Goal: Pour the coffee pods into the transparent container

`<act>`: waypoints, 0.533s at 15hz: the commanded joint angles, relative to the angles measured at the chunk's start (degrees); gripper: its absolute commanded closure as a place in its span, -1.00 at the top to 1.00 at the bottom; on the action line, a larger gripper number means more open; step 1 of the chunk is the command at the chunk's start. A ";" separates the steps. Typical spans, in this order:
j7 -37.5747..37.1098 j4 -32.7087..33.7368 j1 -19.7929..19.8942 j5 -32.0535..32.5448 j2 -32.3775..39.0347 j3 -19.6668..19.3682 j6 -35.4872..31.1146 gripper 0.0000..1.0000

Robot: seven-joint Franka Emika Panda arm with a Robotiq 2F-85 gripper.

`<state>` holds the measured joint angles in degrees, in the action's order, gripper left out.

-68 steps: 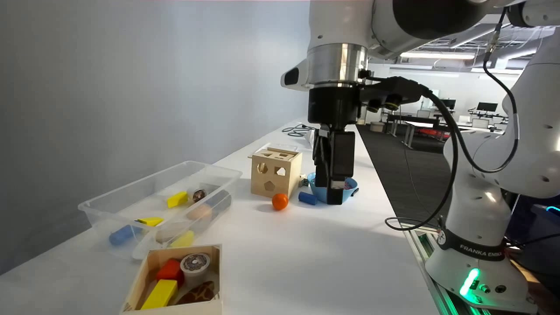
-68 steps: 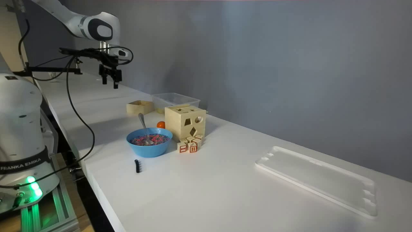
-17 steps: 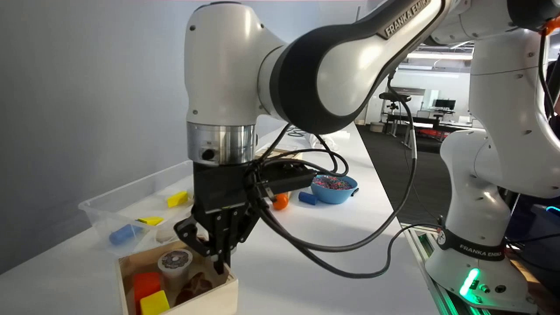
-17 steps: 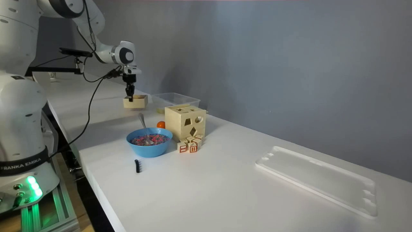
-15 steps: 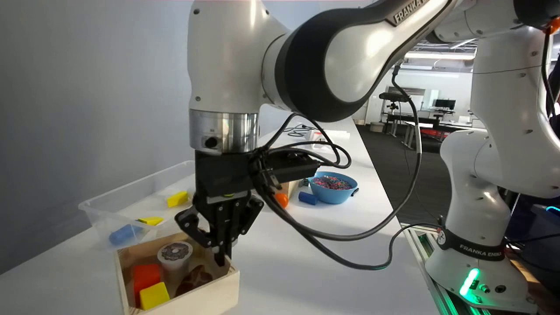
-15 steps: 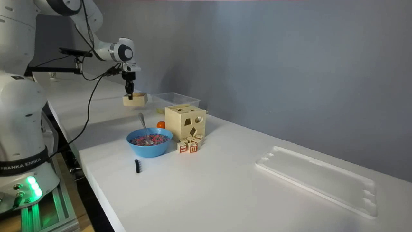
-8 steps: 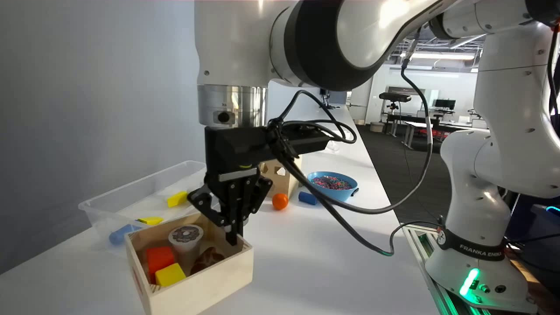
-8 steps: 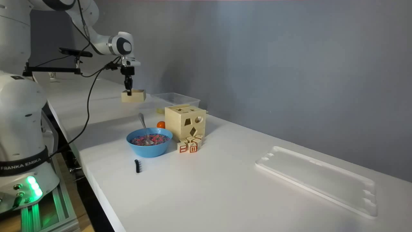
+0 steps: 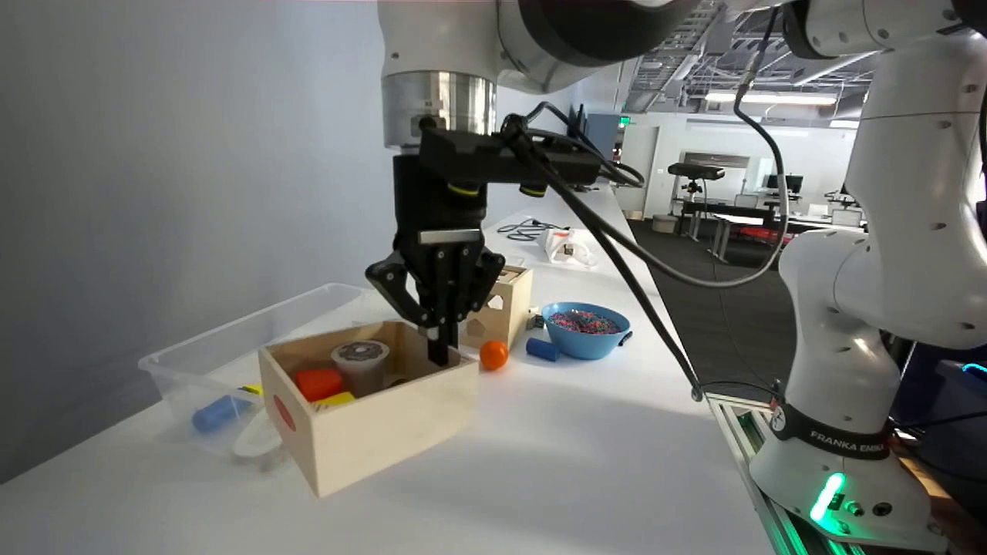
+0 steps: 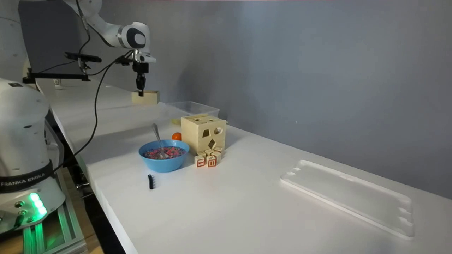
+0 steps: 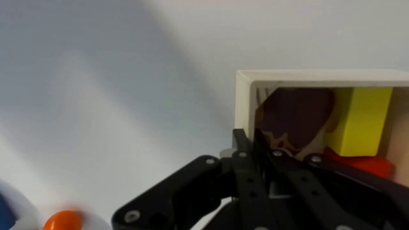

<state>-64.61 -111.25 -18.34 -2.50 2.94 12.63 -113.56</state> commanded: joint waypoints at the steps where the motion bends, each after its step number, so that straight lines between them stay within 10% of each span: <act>1: 3.96 -5.27 3.81 -8.80 -5.23 -1.18 -3.14 -0.97; 8: 11.95 -10.32 9.61 -29.17 -3.80 -5.06 -13.05 -0.97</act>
<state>-55.75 -119.56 -10.21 -23.55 -0.20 8.41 -122.56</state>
